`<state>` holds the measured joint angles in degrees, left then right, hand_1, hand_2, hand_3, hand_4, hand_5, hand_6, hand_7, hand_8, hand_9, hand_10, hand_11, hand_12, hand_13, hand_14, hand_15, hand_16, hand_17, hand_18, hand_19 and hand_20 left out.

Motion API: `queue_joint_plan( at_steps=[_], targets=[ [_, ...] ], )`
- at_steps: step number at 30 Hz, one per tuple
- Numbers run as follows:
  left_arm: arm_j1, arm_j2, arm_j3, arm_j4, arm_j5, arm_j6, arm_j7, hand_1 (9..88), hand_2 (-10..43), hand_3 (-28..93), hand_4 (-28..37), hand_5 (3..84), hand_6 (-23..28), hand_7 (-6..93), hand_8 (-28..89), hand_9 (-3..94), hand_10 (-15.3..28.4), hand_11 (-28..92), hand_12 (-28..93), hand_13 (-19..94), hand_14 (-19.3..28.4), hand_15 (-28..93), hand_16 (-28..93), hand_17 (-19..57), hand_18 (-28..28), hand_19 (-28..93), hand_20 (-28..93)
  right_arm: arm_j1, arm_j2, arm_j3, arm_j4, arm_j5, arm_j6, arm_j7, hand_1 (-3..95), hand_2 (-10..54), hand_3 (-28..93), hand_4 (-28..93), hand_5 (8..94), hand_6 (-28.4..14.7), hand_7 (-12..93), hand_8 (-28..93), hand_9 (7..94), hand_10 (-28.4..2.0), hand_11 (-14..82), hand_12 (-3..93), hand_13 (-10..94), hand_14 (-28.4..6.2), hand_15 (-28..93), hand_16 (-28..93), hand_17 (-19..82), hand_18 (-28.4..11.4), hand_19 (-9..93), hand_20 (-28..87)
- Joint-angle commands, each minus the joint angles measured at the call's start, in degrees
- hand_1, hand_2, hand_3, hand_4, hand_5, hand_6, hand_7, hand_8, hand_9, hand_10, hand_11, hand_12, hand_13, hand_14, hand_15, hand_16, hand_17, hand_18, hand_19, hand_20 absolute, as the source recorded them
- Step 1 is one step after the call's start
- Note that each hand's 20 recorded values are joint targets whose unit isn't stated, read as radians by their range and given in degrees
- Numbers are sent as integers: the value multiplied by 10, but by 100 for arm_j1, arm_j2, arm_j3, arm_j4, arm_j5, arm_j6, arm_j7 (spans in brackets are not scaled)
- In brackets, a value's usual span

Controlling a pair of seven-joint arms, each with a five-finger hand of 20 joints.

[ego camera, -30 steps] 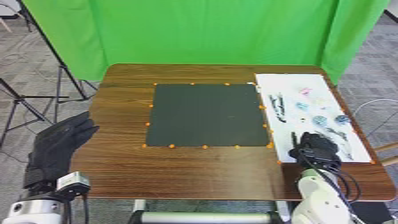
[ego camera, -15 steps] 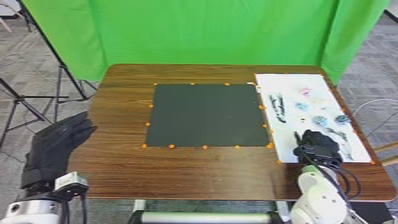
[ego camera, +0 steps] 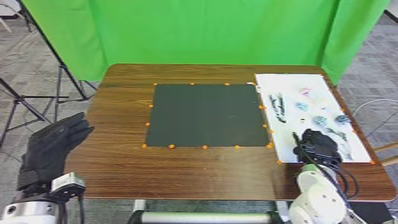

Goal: Arrange flowers

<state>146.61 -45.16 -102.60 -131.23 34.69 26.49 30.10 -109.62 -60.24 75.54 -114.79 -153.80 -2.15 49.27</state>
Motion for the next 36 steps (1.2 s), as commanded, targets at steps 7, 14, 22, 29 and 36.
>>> queue_joint_plan(
  at_steps=[7,14,22,29,36],
  targets=[
    [258,220,-2,-38,-273,203,375,273,57,834,-136,487,144,137,-87,409,212,326,91,282,281,547,-104,-95,216,559,135,-299,235,-201,218,316,1030,-90,513,-95,798,-249,823,-52,334,234,839,-144,534,328,790,-100,767,300,466,-230,932,206],
    [469,276,-174,-94,-365,299,508,272,57,834,-136,487,143,137,-87,408,212,325,91,281,281,548,-105,-95,216,558,135,82,623,-285,-214,447,1114,-114,508,-95,805,-243,832,-53,330,238,843,-144,536,329,795,-100,772,301,468,-229,932,225],
    [940,371,-733,-269,-369,402,444,271,57,834,-135,486,145,136,-86,406,211,326,92,280,281,547,-105,-95,216,558,135,1904,897,-1229,-596,1605,471,-303,500,-95,812,-228,842,-53,320,248,851,-146,536,328,801,-103,776,301,472,-236,932,250],
    [1318,391,-1147,-417,-371,486,417,272,57,832,-135,486,145,134,-86,402,212,326,91,279,280,547,-105,-96,216,559,135,3338,430,-2305,-495,2187,-76,-466,499,-95,813,-224,850,-54,309,257,855,-147,537,328,805,-105,779,301,476,-243,932,276],
    [1277,241,-1246,-482,-205,471,216,274,56,832,-133,485,145,134,-85,401,213,326,90,278,280,548,-105,-96,216,560,135,4045,-762,-3136,266,2205,-766,-836,499,-95,813,-221,856,-56,299,264,858,-148,535,327,808,-107,780,300,479,-248,932,290]
  ],
)
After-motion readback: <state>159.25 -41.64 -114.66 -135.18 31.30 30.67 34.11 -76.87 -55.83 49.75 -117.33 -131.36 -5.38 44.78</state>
